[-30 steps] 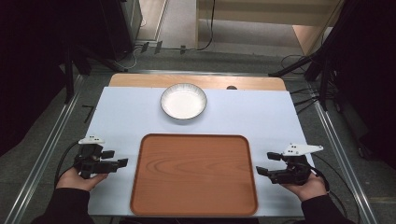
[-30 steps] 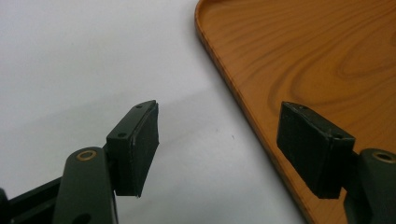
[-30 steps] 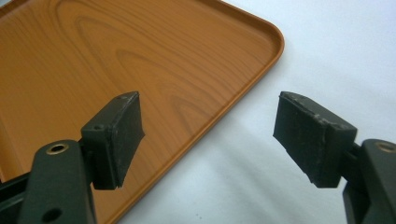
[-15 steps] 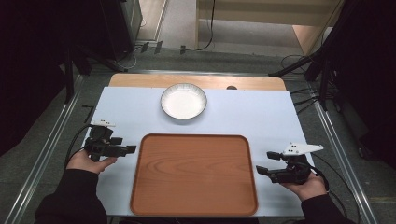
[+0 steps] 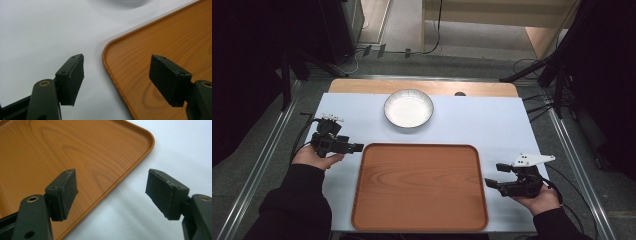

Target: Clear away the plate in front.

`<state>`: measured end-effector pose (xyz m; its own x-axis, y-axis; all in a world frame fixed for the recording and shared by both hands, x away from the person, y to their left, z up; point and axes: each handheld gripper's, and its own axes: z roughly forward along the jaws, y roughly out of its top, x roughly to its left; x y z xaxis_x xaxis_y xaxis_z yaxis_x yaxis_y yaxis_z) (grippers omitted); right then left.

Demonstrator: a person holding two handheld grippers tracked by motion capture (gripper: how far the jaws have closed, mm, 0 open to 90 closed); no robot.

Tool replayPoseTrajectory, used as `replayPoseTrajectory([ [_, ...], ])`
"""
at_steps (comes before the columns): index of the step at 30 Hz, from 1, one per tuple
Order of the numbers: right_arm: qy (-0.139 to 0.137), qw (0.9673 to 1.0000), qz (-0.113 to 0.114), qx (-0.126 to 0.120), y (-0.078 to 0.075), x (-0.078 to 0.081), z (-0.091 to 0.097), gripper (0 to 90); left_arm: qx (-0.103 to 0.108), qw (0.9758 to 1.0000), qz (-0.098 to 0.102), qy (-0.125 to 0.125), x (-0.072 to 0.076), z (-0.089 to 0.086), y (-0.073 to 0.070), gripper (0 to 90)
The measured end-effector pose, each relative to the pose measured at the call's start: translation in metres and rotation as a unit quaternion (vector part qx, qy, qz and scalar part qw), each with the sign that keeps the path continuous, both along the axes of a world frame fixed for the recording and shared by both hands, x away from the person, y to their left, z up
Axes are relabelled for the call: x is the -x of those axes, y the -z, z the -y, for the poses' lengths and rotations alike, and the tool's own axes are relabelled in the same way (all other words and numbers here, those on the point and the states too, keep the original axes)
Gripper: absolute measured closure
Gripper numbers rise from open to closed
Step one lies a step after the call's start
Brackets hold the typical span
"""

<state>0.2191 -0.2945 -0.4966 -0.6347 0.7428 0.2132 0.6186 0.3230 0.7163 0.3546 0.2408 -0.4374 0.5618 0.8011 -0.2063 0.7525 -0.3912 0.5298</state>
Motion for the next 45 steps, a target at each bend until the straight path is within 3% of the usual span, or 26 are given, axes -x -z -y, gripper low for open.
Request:
replayPoseTrajectory([
  [13, 0.001, 1.0000, 0.000, -0.001, 0.000, 0.000, 0.000, 26.0, -0.004, 0.9999, 0.000, -0.010, -0.032, 0.013, -0.003, 30.4],
  [17, 0.001, 1.0000, -0.001, -0.002, 0.000, 0.000, 0.000, 26.0, -0.007, 0.9999, 0.011, -0.011, -0.039, 0.022, -0.008, 31.0],
  [24, -0.001, 1.0000, 0.000, -0.003, -0.001, 0.000, 0.000, 26.0, -0.019, 0.9997, 0.010, -0.009, -0.058, 0.039, -0.013, 31.2],
  [33, -0.003, 1.0000, 0.005, -0.004, -0.001, 0.000, 0.001, 26.0, -0.038, 0.9991, 0.009, -0.015, -0.084, 0.065, -0.006, 31.2],
  [38, -0.005, 1.0000, 0.004, -0.004, -0.002, 0.000, 0.000, 26.0, -0.036, 0.9989, 0.004, -0.029, -0.099, 0.070, 0.001, 31.5],
  [40, -0.006, 1.0000, 0.006, -0.004, -0.002, 0.000, 0.000, 26.0, -0.046, 0.9985, 0.003, -0.029, -0.104, 0.071, 0.004, 32.0],
  [43, -0.006, 0.9999, 0.007, -0.004, -0.002, 0.000, 0.000, 26.0, -0.048, 0.9981, -0.002, -0.039, -0.111, 0.074, 0.008, 32.1],
  [45, -0.006, 0.9999, 0.007, -0.006, -0.002, 0.000, 0.000, 26.0, -0.031, 0.9983, -0.005, -0.048, -0.116, 0.074, 0.012, 32.5],
])
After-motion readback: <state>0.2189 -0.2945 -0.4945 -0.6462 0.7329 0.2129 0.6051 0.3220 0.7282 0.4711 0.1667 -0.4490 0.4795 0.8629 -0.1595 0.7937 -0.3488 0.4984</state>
